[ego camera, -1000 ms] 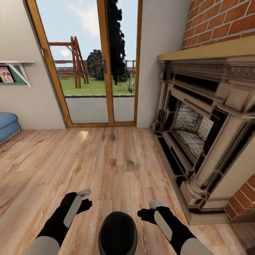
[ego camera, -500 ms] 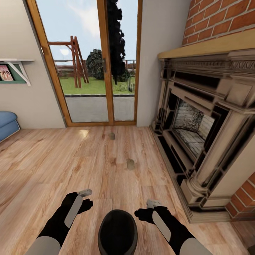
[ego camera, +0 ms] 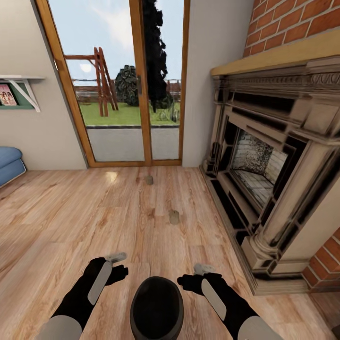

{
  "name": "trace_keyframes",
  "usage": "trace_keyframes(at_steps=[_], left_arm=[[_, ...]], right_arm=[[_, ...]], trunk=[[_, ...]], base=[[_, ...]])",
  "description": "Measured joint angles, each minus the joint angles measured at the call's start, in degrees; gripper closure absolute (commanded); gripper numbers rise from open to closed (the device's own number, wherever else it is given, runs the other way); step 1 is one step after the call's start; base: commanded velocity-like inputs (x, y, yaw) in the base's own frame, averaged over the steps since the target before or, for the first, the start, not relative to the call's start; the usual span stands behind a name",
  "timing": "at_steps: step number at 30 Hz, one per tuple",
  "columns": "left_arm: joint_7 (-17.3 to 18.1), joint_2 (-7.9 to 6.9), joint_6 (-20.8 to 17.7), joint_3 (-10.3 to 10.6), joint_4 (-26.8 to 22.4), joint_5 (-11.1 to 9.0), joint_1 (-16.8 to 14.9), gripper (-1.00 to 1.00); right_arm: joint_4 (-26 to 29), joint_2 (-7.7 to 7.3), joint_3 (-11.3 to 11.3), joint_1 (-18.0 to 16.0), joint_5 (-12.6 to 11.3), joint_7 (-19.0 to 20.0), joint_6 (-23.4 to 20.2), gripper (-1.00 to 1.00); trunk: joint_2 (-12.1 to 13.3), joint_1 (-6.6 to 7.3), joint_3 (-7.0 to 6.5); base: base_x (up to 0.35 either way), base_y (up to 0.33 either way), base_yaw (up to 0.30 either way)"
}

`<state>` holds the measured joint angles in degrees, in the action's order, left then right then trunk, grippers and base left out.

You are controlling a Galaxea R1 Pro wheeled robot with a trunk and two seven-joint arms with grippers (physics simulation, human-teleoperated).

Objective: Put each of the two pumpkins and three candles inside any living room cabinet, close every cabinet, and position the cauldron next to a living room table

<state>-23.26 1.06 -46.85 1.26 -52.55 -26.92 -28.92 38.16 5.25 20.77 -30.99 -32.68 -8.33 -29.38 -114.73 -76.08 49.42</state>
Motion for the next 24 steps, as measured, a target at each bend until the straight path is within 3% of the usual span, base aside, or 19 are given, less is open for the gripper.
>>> trace_keyframes(at_steps=[2,5,9,17,24], left_arm=[[0.6,0.41,0.7,0.6,0.6,0.6,0.0,-1.00],[1.6,0.64,1.6,0.9,0.3,-0.5,0.1,-1.00],[2.9,1.18,2.9,0.4,-0.7,-0.8,0.1,-1.00],[3.4,1.32,2.8,0.3,-1.0,-0.8,0.1,-1.00],[3.4,1.32,2.9,0.3,-1.0,-0.7,0.1,-1.00]], right_arm=[[0.0,0.65,-0.6,0.0,0.0,-0.6,0.6,-1.00],[-0.6,-0.33,-0.3,0.0,0.2,-0.6,1.0,-1.00],[-0.8,-0.65,1.0,0.0,0.3,0.7,2.0,-1.00],[-0.8,-0.76,1.4,0.0,0.5,2.2,2.4,-1.00],[-0.7,-0.64,1.6,0.0,0.5,0.7,1.6,-1.00]], trunk=[[0.0,0.00,0.00],[0.0,0.00,0.00],[-1.6,-0.87,0.71],[-4.8,-2.63,2.15],[-7.6,-4.17,3.41]], base=[[0.000,0.000,0.000],[0.000,0.000,0.000],[0.000,0.000,0.000],[0.000,0.000,0.000],[0.000,0.000,0.000]])
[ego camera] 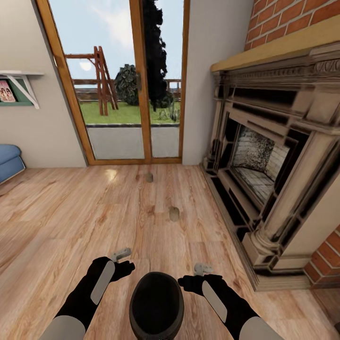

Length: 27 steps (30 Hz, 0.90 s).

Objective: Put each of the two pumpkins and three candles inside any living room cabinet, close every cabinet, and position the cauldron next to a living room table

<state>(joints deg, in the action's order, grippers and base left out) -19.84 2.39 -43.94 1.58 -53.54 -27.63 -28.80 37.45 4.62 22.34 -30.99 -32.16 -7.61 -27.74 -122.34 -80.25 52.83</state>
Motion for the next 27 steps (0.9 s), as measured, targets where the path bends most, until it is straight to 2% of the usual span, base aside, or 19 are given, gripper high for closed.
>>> trace_keyframes(at_steps=[6,7,14,18,22,27], left_arm=[[0.0,-0.01,0.0,0.0,0.0,0.3,0.0,-1.00],[0.0,-0.01,0.0,0.0,0.0,0.4,0.0,-1.00],[0.0,0.06,0.2,0.1,0.0,0.5,0.0,-1.00],[-0.1,0.10,2.1,0.5,0.4,0.5,0.0,-1.00],[-0.1,0.10,3.7,2.1,3.3,0.5,0.0,-1.00],[-0.1,0.10,4.1,2.7,4.6,0.6,0.0,-1.00]], right_arm=[[1.4,0.63,0.1,-0.1,0.0,-1.9,-0.1,-1.00],[1.8,0.68,0.0,-0.1,0.0,-10.8,-0.2,-1.00],[2.3,0.91,0.1,-0.1,-0.1,-11.8,-0.2,-1.00],[2.4,1.00,0.2,-0.1,0.0,-12.0,-0.2,-1.00],[2.4,2.31,0.3,-0.1,-0.1,-13.7,-0.2,-1.00],[2.4,3.71,0.6,-0.1,0.0,-15.1,-0.1,-1.00]], trunk=[[-2.4,-1.32,1.08],[-2.8,-1.54,1.26],[-5.6,-3.08,2.51],[-7.2,-3.96,3.23],[-8.8,-4.83,3.95],[-10.8,-5.93,4.85]], base=[[0.000,0.000,0.000],[0.000,0.000,0.000],[0.000,0.000,0.000],[0.000,0.000,0.000],[0.000,0.000,0.000],[0.000,0.000,0.000]])
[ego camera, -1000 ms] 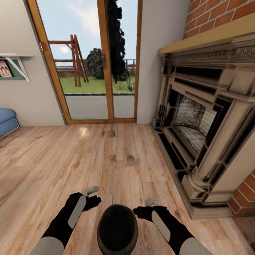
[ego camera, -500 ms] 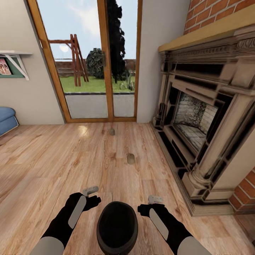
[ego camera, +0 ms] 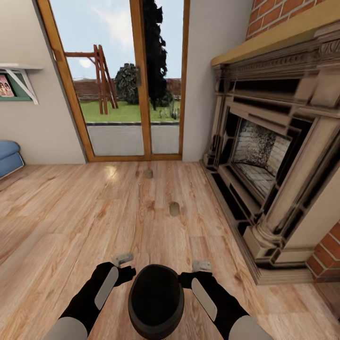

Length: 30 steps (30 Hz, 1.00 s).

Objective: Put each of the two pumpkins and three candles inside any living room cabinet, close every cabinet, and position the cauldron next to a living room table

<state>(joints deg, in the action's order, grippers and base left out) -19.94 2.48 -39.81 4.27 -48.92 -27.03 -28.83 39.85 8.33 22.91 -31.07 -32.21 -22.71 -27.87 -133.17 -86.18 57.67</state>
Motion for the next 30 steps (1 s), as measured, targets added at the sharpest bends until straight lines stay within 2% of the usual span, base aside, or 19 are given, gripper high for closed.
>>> trace_keyframes(at_steps=[15,19,22,28,30], left_arm=[[0.0,0.00,1.6,0.2,0.3,0.0,0.0,-1.00],[-0.1,0.00,2.1,0.2,0.3,0.2,0.0,-1.00],[-0.1,0.00,3.3,0.2,0.3,0.2,0.0,-1.00],[-0.1,0.06,4.1,0.3,0.4,0.1,0.0,-1.00],[-0.1,0.07,4.2,0.5,0.4,0.1,0.0,-1.00]], right_arm=[[3.8,0.23,0.4,0.0,-0.1,0.0,0.0,-1.00],[3.8,0.23,2.8,0.0,-0.3,-0.2,-0.1,-1.00],[3.7,0.23,3.8,0.0,-0.4,-0.2,-0.1,-1.00],[3.6,0.23,4.3,0.0,-0.6,-0.3,-0.1,-1.00],[3.6,0.23,4.4,0.0,-0.6,-0.3,-0.1,-1.00]], trunk=[[-4.8,-2.64,2.15],[-6.4,-3.52,2.87],[-7.6,-4.17,3.41],[-10.0,-5.49,4.49],[-10.1,-5.56,4.93]], base=[[0.000,0.000,0.000],[0.000,0.000,0.000],[0.000,0.000,0.000],[0.000,0.000,0.000],[0.000,0.000,0.000]])
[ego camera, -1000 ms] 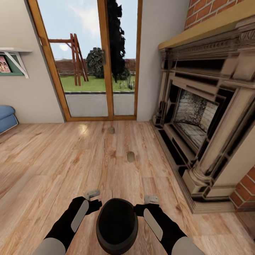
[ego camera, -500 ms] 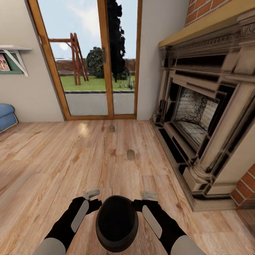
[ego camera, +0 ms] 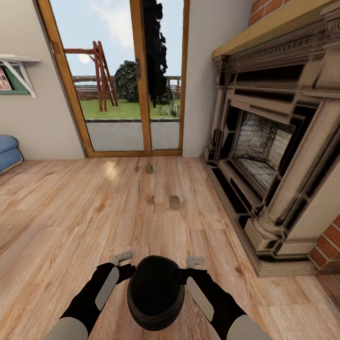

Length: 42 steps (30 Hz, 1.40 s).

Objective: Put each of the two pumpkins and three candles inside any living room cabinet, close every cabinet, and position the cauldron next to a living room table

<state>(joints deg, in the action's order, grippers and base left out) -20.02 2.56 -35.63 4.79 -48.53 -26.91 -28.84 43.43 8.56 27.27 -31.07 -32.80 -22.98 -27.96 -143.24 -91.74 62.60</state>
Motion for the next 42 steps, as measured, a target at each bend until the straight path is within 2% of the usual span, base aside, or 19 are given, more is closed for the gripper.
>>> trace_keyframes(at_steps=[7,19,42], left_arm=[[0.0,-0.07,1.5,3.5,1.2,-0.2,0.0,-1.00],[0.0,-0.07,1.8,3.9,2.6,0.0,-0.1,-1.00],[-0.1,-0.24,1.9,3.9,2.6,0.1,-0.1,-1.00]], right_arm=[[-0.1,0.00,0.0,0.0,-0.1,0.1,0.1,-1.00],[-0.1,0.00,0.0,0.0,0.0,0.3,0.2,-1.00],[-0.1,-0.09,-0.1,0.0,-0.3,0.5,1.0,-1.00]], trunk=[[-0.1,-0.18,1.55],[-0.3,-0.49,4.21],[-0.3,-0.49,4.22]], base=[[0.000,0.000,0.000],[0.000,0.000,0.000],[0.000,0.002,0.000]])
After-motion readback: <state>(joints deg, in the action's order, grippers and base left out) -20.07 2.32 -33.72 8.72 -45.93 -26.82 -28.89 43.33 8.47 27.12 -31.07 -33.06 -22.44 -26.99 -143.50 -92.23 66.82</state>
